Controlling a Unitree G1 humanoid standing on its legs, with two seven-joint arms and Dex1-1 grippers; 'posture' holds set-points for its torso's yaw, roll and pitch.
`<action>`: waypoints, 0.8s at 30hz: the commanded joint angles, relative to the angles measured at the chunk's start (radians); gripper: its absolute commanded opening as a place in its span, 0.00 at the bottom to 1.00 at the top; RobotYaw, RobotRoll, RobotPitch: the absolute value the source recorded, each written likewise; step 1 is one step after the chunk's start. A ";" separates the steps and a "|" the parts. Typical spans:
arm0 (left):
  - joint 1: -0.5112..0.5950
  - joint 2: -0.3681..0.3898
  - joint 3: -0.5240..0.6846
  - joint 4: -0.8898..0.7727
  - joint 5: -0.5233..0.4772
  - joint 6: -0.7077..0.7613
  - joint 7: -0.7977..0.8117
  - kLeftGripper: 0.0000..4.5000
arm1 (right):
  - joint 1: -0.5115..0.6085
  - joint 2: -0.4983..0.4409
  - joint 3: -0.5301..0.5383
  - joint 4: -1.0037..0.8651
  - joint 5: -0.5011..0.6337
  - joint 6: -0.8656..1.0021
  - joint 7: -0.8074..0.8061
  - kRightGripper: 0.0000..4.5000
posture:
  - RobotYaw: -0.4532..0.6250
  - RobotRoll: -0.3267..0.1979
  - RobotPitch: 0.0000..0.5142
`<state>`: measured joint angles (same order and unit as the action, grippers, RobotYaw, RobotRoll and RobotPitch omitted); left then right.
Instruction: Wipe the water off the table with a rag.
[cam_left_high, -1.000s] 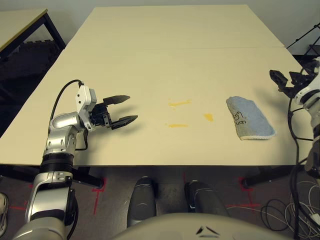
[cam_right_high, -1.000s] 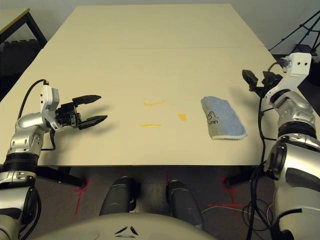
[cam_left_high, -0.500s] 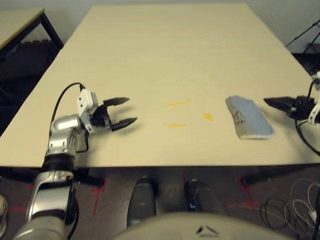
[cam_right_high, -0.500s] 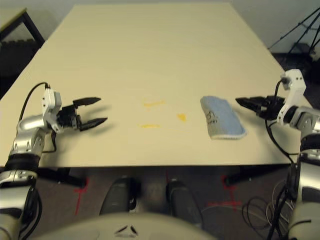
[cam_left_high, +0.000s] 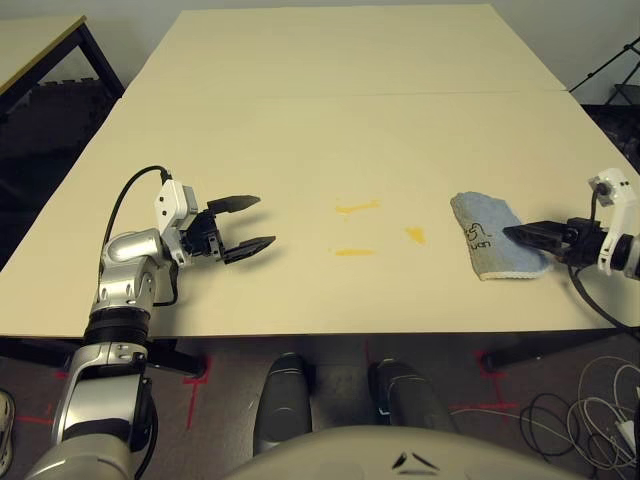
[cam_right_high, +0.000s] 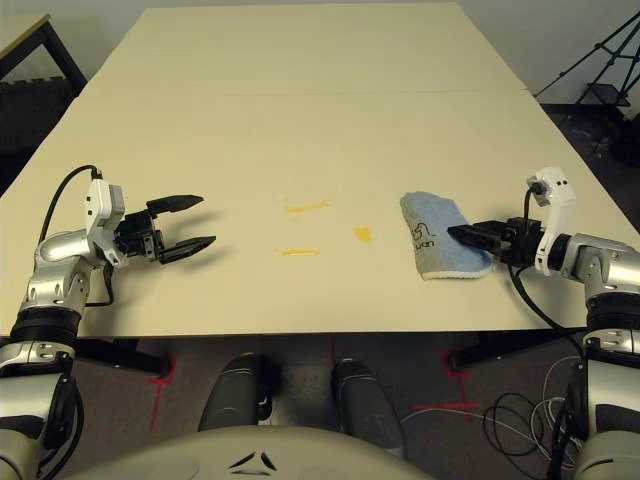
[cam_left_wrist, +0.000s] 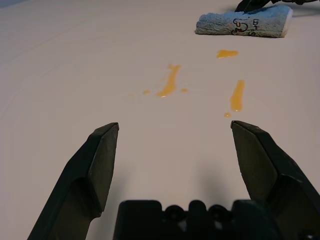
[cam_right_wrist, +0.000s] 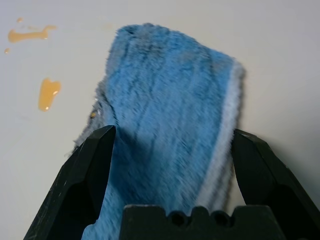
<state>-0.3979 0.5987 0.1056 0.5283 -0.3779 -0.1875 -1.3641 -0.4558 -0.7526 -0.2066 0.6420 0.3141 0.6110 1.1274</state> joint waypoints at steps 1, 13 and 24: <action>0.007 0.001 -0.012 -0.001 0.014 -0.006 -0.002 1.00 | 0.019 0.034 0.045 -0.013 -0.006 0.025 -0.011 0.99 | 0.56 0.62 0.23; 0.006 0.004 -0.014 -0.009 0.014 -0.005 0.000 1.00 | 0.013 0.060 0.084 0.029 -0.037 0.019 -0.061 0.87 | 0.56 0.62 0.23; 0.000 0.006 -0.017 0.003 0.018 -0.009 -0.003 1.00 | -0.014 0.048 0.028 0.026 0.012 0.016 -0.064 0.04 | 0.56 0.62 0.23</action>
<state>-0.3980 0.5993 0.0991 0.5263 -0.3762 -0.1879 -1.3636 -0.4772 -0.7116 -0.1770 0.6397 0.3223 0.6075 1.0742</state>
